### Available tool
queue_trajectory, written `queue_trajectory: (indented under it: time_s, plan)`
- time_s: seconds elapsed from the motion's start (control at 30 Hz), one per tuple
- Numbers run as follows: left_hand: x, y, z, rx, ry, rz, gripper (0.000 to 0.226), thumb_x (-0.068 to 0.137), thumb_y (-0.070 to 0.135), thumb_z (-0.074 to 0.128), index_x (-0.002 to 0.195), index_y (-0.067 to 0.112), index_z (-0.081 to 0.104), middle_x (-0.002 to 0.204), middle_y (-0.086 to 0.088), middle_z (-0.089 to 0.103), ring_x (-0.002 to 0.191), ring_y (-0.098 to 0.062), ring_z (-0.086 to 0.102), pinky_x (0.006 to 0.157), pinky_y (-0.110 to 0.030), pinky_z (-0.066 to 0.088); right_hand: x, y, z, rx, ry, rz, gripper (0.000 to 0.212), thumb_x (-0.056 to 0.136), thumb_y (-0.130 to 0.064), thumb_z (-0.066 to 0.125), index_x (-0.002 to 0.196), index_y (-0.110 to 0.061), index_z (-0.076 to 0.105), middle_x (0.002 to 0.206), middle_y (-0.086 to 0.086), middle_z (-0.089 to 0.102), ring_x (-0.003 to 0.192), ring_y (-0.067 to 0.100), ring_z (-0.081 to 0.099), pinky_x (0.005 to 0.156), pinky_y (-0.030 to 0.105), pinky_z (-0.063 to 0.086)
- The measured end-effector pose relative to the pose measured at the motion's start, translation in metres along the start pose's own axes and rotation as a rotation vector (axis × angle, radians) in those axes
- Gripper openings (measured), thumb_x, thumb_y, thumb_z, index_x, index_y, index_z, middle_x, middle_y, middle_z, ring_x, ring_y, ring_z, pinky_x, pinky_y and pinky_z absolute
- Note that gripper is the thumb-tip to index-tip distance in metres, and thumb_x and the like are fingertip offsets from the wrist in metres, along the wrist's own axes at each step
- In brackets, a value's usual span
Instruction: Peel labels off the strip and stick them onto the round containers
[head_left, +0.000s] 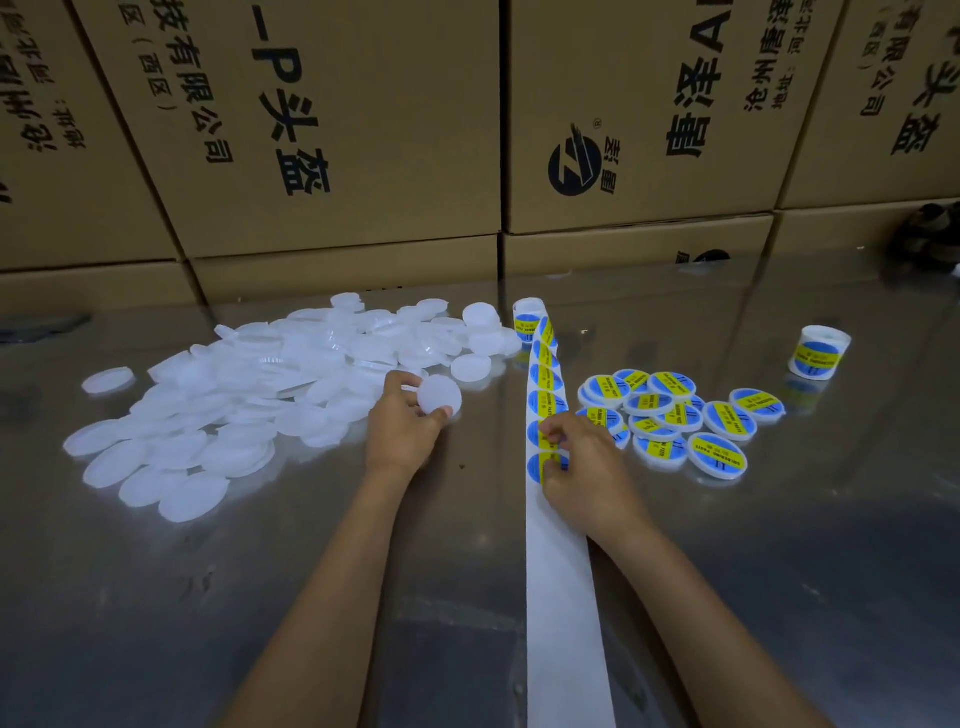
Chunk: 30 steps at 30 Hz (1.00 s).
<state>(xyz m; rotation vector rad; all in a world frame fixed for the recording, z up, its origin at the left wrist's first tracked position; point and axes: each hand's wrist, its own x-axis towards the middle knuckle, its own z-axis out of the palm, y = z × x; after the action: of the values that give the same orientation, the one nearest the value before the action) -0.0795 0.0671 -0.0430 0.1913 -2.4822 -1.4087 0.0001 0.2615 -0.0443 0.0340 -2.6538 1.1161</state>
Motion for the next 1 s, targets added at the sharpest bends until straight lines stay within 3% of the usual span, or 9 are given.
queue_trajectory:
  time_s: [0.17, 0.3, 0.4, 0.5, 0.6, 0.7, 0.83, 1.0]
  plan:
    - [-0.008, 0.002, -0.008, -0.159, -0.023, -0.010, 0.045, 0.084, 0.007, 0.077, 0.115, 0.023, 0.048, 0.103, -0.004, 0.067, 0.089, -0.020, 0.063, 0.079, -0.034, 0.055, -0.001, -0.004, 0.004, -0.024, -0.016, -0.036, 0.031, 0.081, -0.012, 0.068, 0.110, -0.020, 0.064, 0.106, -0.009, 0.061, 0.110, 0.018, 0.049, 0.099, 0.033, 0.039]
    - [-0.029, 0.011, -0.011, -0.474, -0.115, -0.055, 0.034, 0.085, 0.000, 0.073, 0.115, 0.012, 0.062, 0.103, -0.006, 0.074, 0.077, -0.013, 0.069, 0.065, -0.021, 0.057, -0.003, -0.004, 0.003, -0.024, -0.027, -0.076, 0.036, 0.080, -0.020, 0.075, 0.114, -0.024, 0.064, 0.107, -0.013, 0.052, 0.112, 0.014, 0.046, 0.098, 0.026, 0.035]
    - [-0.054, 0.022, -0.005, -0.655, -0.215, -0.066, 0.024, 0.086, -0.002, 0.071, 0.107, 0.007, 0.064, 0.105, -0.010, 0.075, 0.097, -0.025, 0.073, 0.083, -0.031, 0.059, -0.003, -0.001, 0.001, -0.022, -0.045, -0.075, 0.038, 0.081, -0.023, 0.077, 0.117, -0.021, 0.065, 0.112, -0.008, 0.056, 0.113, 0.015, 0.047, 0.098, 0.025, 0.035]
    - [-0.073, 0.034, 0.000, -0.664, -0.237, -0.005, 0.020, 0.091, -0.002, 0.065, 0.109, 0.005, 0.061, 0.107, -0.007, 0.075, 0.101, -0.023, 0.072, 0.095, -0.037, 0.056, -0.003, -0.001, -0.002, -0.037, -0.080, -0.090, 0.037, 0.081, -0.024, 0.079, 0.115, -0.017, 0.067, 0.112, -0.006, 0.058, 0.111, 0.018, 0.050, 0.098, 0.029, 0.039]
    - [-0.083, 0.041, 0.004, -0.654, -0.254, 0.049, 0.014, 0.099, -0.003, 0.053, 0.106, 0.009, 0.054, 0.104, -0.002, 0.069, 0.084, -0.010, 0.075, 0.081, -0.025, 0.059, -0.003, -0.003, -0.005, -0.033, -0.103, -0.109, 0.034, 0.079, -0.023, 0.081, 0.111, -0.014, 0.071, 0.114, -0.002, 0.062, 0.108, 0.022, 0.053, 0.098, 0.036, 0.042]
    - [-0.085, 0.041, 0.006, -0.596, -0.278, 0.074, 0.013, 0.103, -0.001, 0.043, 0.109, 0.009, 0.048, 0.114, -0.009, 0.065, 0.086, -0.015, 0.074, 0.068, -0.018, 0.056, -0.004, -0.004, -0.007, -0.014, -0.106, -0.125, 0.034, 0.078, -0.023, 0.082, 0.110, -0.015, 0.073, 0.110, -0.005, 0.062, 0.105, 0.022, 0.054, 0.096, 0.036, 0.044]
    - [-0.085, 0.040, 0.005, -0.530, -0.297, 0.083, 0.014, 0.105, 0.001, 0.040, 0.113, 0.011, 0.046, 0.119, -0.015, 0.065, 0.099, -0.027, 0.072, 0.078, -0.026, 0.059, -0.003, -0.004, -0.008, 0.000, -0.116, -0.120, 0.034, 0.077, -0.025, 0.083, 0.109, -0.018, 0.074, 0.112, -0.005, 0.064, 0.108, 0.022, 0.054, 0.096, 0.037, 0.044]
    - [-0.084, 0.037, 0.005, -0.460, -0.325, 0.069, 0.013, 0.106, 0.004, 0.038, 0.115, 0.012, 0.044, 0.116, -0.009, 0.062, 0.090, -0.014, 0.071, 0.072, -0.017, 0.057, -0.003, -0.004, -0.007, 0.015, -0.100, -0.123, 0.031, 0.076, -0.025, 0.084, 0.105, -0.018, 0.075, 0.109, -0.006, 0.064, 0.105, 0.021, 0.053, 0.094, 0.038, 0.045]
